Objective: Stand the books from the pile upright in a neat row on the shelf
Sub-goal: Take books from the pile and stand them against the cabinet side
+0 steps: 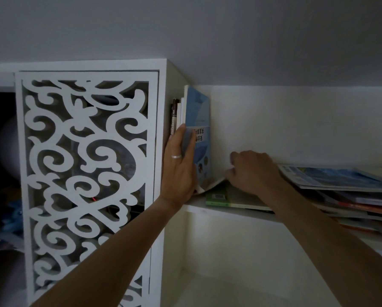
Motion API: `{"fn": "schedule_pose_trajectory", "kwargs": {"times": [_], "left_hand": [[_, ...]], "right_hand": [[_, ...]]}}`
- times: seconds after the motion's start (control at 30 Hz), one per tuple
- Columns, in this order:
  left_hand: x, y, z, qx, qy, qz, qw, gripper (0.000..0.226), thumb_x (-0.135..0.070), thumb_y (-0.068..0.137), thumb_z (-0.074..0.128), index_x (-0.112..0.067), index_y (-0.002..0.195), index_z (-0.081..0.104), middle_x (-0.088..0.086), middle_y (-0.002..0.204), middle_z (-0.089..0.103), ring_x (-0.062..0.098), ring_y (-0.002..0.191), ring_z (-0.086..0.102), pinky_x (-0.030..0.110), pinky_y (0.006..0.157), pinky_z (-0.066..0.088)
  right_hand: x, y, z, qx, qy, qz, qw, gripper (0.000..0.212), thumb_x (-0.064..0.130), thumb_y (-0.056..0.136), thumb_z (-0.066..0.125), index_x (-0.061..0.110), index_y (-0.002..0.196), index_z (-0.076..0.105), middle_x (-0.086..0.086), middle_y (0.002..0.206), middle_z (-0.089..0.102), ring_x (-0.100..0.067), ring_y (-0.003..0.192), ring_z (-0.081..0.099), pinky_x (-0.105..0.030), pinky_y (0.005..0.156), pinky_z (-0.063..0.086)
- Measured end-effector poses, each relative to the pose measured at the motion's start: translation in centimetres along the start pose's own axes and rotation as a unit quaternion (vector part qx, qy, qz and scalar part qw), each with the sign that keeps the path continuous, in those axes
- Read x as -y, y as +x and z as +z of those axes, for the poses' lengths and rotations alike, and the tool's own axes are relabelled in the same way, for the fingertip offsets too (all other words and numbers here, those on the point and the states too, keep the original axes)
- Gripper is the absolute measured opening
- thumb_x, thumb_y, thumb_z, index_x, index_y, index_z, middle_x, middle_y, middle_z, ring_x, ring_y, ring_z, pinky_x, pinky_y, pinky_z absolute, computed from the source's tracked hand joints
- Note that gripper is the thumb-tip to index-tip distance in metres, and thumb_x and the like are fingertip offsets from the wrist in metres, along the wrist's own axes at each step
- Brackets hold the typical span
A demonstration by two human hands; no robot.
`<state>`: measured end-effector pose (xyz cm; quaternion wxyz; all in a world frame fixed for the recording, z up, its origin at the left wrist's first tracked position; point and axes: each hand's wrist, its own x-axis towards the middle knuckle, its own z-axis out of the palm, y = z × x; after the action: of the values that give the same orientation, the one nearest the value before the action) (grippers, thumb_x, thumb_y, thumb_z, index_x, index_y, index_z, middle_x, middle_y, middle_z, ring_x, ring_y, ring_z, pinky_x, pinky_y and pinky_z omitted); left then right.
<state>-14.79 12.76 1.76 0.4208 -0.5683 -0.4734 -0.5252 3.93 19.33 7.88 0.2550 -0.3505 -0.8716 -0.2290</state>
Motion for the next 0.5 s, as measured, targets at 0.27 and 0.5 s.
{"fn": "schedule_pose_trajectory", "kwargs": {"times": [0.27, 0.5], "left_hand": [[0.4, 0.1, 0.2, -0.014, 0.034, 0.024, 0.999, 0.059, 0.000, 0.101, 0.056, 0.000, 0.157, 0.037, 0.016, 0.164, 0.017, 0.038, 0.153, 0.026, 0.055, 0.110, 0.048], [0.1, 0.1, 0.2, -0.014, 0.050, 0.022, 0.998, 0.068, 0.000, 0.098, 0.064, -0.003, 0.158, 0.033, 0.011, 0.164, 0.019, 0.032, 0.156, 0.019, 0.056, 0.119, 0.039]], "right_hand": [[0.6, 0.5, 1.0, 0.286, 0.157, -0.095, 0.941, 0.048, 0.038, 0.102, 0.047, 0.041, 0.150, 0.045, 0.003, 0.153, 0.049, -0.022, 0.128, 0.053, -0.031, 0.107, 0.042], [-1.1, 0.5, 1.0, 0.203, 0.133, -0.132, 0.961, 0.060, 0.039, 0.083, 0.067, 0.041, 0.142, 0.054, -0.008, 0.120, 0.065, -0.021, 0.097, 0.064, -0.036, 0.087, 0.056]]}}
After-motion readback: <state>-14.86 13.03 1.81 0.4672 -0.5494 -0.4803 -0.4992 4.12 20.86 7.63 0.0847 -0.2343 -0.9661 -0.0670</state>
